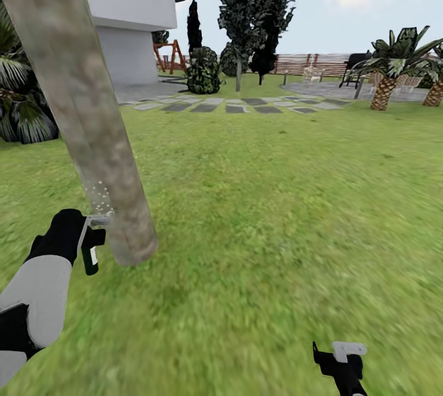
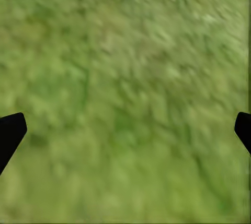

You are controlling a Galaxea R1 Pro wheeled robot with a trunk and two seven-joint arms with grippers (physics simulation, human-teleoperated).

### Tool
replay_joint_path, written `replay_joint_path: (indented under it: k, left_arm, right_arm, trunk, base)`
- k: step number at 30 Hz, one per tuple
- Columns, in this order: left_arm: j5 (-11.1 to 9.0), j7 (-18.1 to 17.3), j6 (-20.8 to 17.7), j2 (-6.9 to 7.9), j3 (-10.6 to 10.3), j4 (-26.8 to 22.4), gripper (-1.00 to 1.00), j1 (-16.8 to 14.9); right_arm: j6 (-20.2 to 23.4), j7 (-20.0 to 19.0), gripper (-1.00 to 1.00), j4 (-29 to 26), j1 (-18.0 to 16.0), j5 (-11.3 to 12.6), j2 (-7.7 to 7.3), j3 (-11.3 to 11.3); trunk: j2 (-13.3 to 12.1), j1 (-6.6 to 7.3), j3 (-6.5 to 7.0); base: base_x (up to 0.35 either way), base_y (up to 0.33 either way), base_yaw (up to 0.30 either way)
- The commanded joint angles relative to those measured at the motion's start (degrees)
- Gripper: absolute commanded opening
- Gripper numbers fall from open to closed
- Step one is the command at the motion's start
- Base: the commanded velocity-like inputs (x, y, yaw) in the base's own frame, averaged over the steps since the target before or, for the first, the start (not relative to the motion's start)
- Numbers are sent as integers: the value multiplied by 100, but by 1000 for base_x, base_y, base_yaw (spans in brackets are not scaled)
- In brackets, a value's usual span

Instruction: In the garden, pick up the pesticide atomizer on the floor and spray pesticide onto both trees until each tree trunk is fully covered.

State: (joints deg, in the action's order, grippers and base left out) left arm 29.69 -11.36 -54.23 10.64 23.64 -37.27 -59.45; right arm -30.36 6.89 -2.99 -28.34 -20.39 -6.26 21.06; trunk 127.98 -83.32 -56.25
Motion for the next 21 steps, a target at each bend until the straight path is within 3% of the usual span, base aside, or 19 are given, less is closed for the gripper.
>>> replay_joint_path:
  k: [1, 15, 21]
  left_arm:
    - [64, -57, -14, -2, 25, -8, -100, -5]
    - [72, -60, -17, 9, 22, -8, -100, -5]
    - [89, -51, -22, 39, 18, 11, -100, 3]
  right_arm:
    - [-14, 35, 100, 9, -5, -61, -9, 25]
    - [-14, 41, 100, 8, -5, -61, -41, 29]
    - [-14, 41, 100, 9, -5, -61, -42, 25]
  trunk:
    - [2, -1, -6]
    - [2, -1, -6]
    - [2, -1, -6]
  base:
    - [176, -234, 2]
    - [15, -274, 0]
    - [0, -277, 228]
